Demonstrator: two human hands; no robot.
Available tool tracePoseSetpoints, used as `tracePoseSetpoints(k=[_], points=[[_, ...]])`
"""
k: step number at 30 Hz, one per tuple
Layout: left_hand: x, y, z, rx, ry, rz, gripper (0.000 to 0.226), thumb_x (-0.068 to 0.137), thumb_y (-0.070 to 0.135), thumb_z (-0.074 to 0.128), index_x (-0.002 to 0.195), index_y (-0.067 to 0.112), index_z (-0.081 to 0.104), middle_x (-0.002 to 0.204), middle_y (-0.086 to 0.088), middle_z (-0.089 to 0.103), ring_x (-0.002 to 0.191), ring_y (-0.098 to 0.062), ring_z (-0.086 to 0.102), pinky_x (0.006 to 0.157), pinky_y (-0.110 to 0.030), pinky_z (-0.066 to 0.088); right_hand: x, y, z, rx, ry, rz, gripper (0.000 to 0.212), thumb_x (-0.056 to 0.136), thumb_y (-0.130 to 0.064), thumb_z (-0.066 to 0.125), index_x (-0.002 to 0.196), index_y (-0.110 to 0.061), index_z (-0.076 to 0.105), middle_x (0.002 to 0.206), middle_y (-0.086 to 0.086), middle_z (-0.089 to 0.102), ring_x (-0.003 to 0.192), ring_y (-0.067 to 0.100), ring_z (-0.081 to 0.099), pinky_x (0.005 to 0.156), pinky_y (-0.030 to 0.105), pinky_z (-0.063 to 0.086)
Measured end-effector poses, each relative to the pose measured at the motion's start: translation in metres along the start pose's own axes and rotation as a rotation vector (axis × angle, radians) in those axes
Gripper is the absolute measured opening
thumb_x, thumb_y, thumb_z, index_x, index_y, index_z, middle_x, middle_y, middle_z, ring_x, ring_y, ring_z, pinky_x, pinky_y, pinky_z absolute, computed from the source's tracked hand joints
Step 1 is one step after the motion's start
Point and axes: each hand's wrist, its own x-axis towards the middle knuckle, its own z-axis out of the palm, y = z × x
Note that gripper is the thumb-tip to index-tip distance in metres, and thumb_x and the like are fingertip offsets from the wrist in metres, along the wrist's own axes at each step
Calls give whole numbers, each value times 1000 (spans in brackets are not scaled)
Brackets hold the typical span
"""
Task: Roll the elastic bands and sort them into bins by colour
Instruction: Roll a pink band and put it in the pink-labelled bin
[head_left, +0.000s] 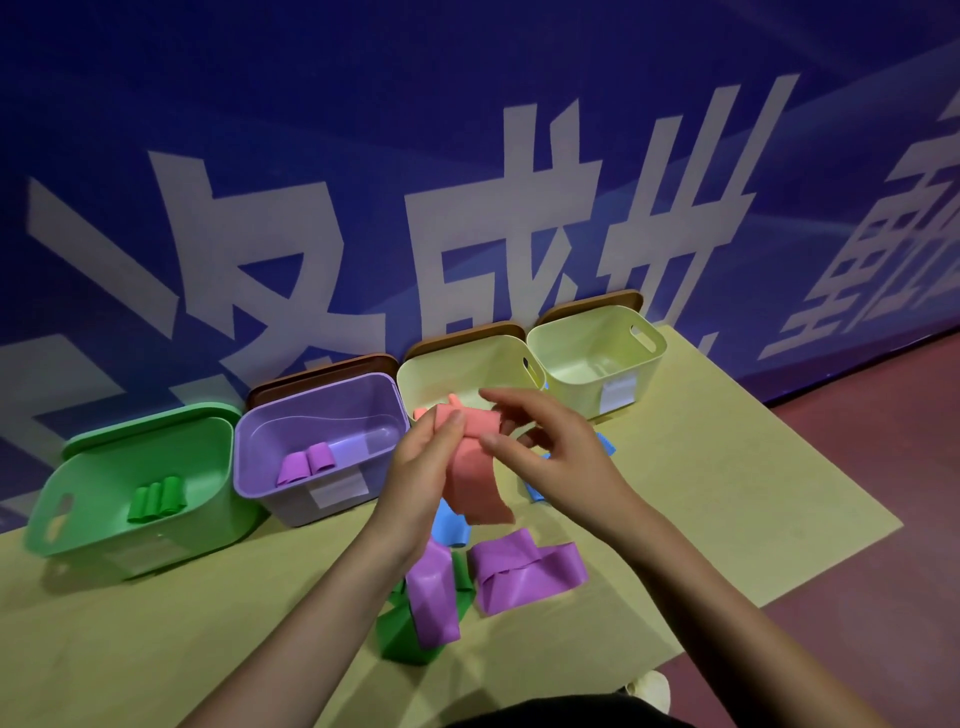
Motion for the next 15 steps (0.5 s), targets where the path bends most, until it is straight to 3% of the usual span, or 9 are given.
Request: tracePoseSetpoints(k=[2,4,7,11,15], points=[[1,0,5,61,31,68,17,98,21,48,97,16,64,89,-4,66,76,-6,62,73,-23,49,0,1,3,63,-1,110,24,81,-25,72,104,-18,68,84,-8,63,76,5,57,69,21,46],[0,-1,7,176,34,157,18,98,22,51,88,16,64,80,-3,65,70,-5,58,66,-23,47,-1,1,4,101,27,122,6,85,-15,70,87,-11,67,73,-4,59,68,7,51,65,24,43],[4,-3,3,329,-30,224,20,98,26,52,91,17,68,85,-5,69,80,-11,59,74,-33,48,-3,0,0,153,65,115,11,87,-12,68,83,-3,65,68,5,57,64,11,49,61,25,41],[5,3,5,296,-208,253,31,100,10,42,97,21,71,96,11,73,97,-5,65,83,-15,46,-3,-2,-5,179,70,136,23,82,-24,65,76,-3,59,61,5,49,58,13,44,56,26,37],[4,-1,7,204,-252,298,23,98,9,45,94,14,68,94,13,73,95,-3,66,82,-14,47,-6,-6,-6,49,50,29,19,84,-23,60,71,-13,51,56,-12,41,54,3,34,51,16,30]])
